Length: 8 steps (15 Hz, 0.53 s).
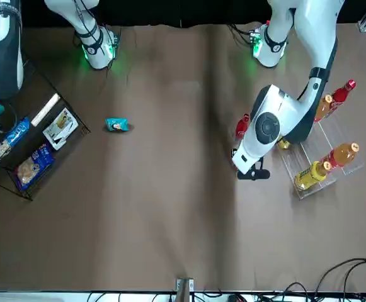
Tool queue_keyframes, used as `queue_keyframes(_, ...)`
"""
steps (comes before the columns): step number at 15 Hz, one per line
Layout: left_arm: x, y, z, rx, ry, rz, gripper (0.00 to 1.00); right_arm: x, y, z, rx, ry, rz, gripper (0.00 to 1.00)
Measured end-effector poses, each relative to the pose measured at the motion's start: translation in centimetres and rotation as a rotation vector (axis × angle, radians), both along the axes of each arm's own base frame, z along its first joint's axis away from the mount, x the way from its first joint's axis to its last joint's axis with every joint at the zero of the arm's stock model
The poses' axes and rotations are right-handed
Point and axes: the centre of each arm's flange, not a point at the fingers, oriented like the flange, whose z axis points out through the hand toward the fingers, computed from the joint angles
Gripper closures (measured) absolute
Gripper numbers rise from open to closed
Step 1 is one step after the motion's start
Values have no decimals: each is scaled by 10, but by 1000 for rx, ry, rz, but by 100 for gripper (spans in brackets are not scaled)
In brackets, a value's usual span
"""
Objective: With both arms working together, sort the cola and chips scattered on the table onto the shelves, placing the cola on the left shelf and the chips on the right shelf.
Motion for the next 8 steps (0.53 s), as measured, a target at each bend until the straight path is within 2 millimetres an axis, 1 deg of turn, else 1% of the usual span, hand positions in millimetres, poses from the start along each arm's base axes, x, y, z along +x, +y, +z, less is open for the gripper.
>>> queue_keyframes(2, 6, 3, 11, -5, -19, 22, 68, -5, -5, -3, -11, 67, 8, 94)
queue_keyframes(3, 10, 6, 21, -3, -25, 29, 68, -9, -11, -5, -8, 103, 3, 94)
queue_keyframes(4, 13, 11, 35, 6, -25, 39, 68, -12, -22, -7, -3, 131, -11, 94)
queue_keyframes(5, 16, 19, 54, 19, -22, 53, 68, -15, -35, -9, 3, 148, -26, 94)
queue_keyframes(8, 20, 55, 118, 47, -37, 62, 68, -21, -72, -21, 13, 188, -80, 94)
